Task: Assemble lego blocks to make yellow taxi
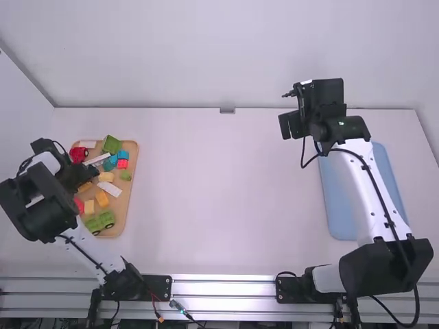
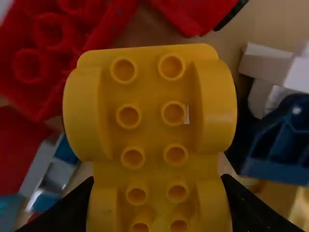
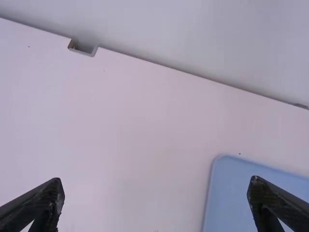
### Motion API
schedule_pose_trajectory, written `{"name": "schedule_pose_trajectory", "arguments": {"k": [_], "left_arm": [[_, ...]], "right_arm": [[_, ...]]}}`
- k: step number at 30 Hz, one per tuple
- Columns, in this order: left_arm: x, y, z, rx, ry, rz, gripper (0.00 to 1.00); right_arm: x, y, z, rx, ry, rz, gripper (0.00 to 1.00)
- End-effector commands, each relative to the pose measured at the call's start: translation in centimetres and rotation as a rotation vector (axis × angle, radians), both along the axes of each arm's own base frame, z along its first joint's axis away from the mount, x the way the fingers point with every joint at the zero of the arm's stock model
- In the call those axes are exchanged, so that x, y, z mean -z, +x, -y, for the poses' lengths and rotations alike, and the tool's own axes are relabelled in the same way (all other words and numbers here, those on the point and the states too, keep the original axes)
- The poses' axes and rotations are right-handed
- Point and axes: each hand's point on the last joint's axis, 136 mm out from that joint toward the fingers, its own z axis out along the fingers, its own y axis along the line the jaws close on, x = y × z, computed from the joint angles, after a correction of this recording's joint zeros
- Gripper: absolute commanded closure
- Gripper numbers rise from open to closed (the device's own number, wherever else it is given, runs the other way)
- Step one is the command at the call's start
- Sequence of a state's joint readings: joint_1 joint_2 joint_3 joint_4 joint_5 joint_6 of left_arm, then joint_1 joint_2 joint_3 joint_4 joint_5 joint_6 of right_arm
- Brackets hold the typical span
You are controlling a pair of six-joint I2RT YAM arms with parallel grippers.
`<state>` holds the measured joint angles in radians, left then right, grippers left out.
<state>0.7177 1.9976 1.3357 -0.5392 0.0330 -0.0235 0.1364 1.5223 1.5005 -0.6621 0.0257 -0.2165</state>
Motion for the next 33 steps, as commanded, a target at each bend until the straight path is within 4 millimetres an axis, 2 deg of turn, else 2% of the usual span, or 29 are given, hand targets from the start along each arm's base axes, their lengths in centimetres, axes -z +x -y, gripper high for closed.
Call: {"name": "schedule_pose_trajectory", "arguments": {"k": [1,4,6,7,9,11,13,14,16,18,19,20,21,22,24,26,29,30,33], "left_arm": [[-4.1,0.9,0.6,-0.007,0.041,0.070,0.75],[-5.8,1.9,2.6,0.045,0.047,0.092,0.76],[-7.0,3.1,5.2,0.156,0.064,0.095,0.80],[-7.2,3.4,5.7,0.179,0.068,0.096,0.80],[-8.1,5.8,10.4,0.392,0.099,0.102,0.79],[-8.3,6.7,12.6,0.487,0.112,0.104,0.78],[-8.5,8.5,17.6,0.687,0.135,0.114,0.80],[-8.6,8.9,19.3,0.752,0.137,0.121,0.80],[-8.5,9.9,24.5,0.949,0.150,0.153,0.82],[-8.4,10.1,26.9,1.034,0.155,0.175,0.85],[-8.3,10.1,29.3,1.115,0.149,0.207,0.85],[-8.1,9.6,32.0,1.225,0.140,0.236,0.84],[-8.1,9.6,32.0,1.225,0.140,0.236,0.84],[-7.7,8.3,35.1,1.377,0.119,0.252,0.82],[-7.4,7.3,36.7,1.467,0.107,0.250,0.82],[-6.3,4.3,40.5,1.698,0.069,0.217,0.75],[-5.6,1.4,43.3,1.877,0.044,0.169,0.73],[-5.4,0.2,44.9,1.959,0.040,0.160,0.72],[-5.3,-1.0,47.5,2.054,0.055,0.185,0.71]], "right_arm": [[-1.0,0.5,0.1,0.005,0.005,0.019,0.01],[-0.9,0.3,0.1,0.005,0.005,0.012,0.01],[-0.7,0.2,0.1,0.005,0.003,0.002,0.01],[-0.7,0.1,0.2,0.005,0.003,0.001,0.01],[-0.6,0.0,0.2,0.005,0.002,-0.006,0.01],[-0.6,0.0,0.2,0.005,0.002,-0.006,0.01],[-0.5,0.0,0.2,0.008,0.000,-0.006,0.01],[-0.5,0.0,0.3,0.009,0.001,-0.006,0.01],[-0.5,0.0,0.9,0.028,0.005,-0.011,0.01],[-0.3,-0.1,1.2,0.035,0.004,-0.019,0.01],[-0.2,-0.2,1.4,0.040,0.003,-0.028,0.01],[0.0,-0.3,1.7,0.046,0.004,-0.037,0.01],[0.0,-0.3,1.7,0.046,0.004,-0.037,0.01],[0.1,-0.5,2.2,0.059,0.005,-0.045,0.01],[0.2,-0.5,2.6,0.076,0.012,-0.049,0.01],[0.2,-0.5,3.2,0.117,0.037,-0.054,0.01],[0.2,-0.5,3.6,0.142,0.051,-0.056,0.01],[0.3,-0.5,3.8,0.148,0.053,-0.058,0.01],[0.3,-0.6,3.9,0.149,0.055,-0.062,0.01]]}}
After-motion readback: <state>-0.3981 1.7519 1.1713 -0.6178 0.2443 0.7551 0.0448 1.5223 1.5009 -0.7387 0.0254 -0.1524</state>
